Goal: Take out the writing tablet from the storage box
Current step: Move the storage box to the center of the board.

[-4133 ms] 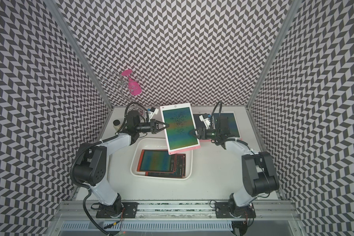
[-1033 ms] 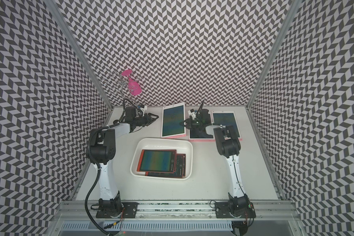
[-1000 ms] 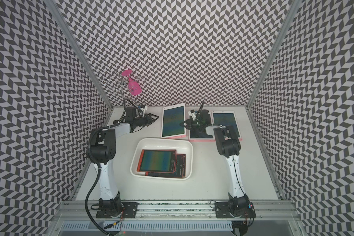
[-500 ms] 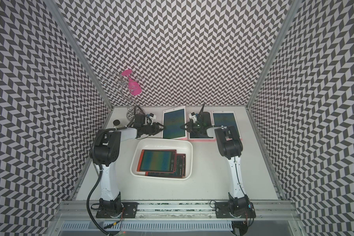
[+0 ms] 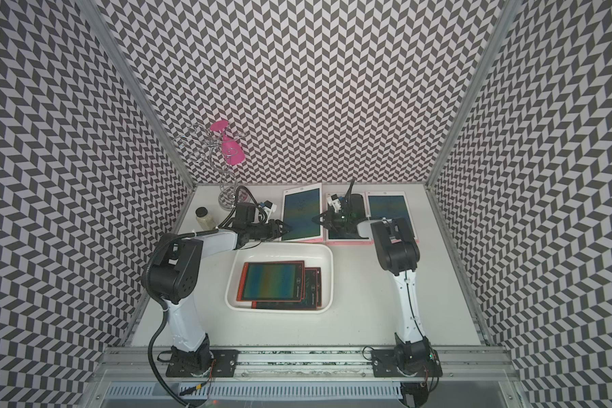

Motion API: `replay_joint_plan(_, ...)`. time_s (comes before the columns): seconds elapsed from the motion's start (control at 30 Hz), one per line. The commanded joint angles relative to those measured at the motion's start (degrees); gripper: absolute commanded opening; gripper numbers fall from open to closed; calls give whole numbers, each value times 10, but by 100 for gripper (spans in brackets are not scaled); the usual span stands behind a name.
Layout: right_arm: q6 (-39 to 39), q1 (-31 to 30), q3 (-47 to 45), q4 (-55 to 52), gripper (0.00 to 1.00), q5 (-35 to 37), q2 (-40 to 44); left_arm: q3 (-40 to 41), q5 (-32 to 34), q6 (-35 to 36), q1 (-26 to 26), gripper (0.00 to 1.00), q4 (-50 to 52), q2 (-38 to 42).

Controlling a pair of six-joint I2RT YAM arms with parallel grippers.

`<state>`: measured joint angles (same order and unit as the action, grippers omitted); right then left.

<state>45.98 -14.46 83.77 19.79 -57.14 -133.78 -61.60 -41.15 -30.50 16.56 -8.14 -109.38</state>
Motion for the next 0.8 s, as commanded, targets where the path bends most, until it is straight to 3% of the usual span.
replay_joint_plan(0.0,-14,-2,-17,43,0,40,26,22,0,2,20,48,1,0)
replay_joint_plan(0.77,-14,-6,-37,48,0,52,38,-17,-23,31,112,44,34,-14)
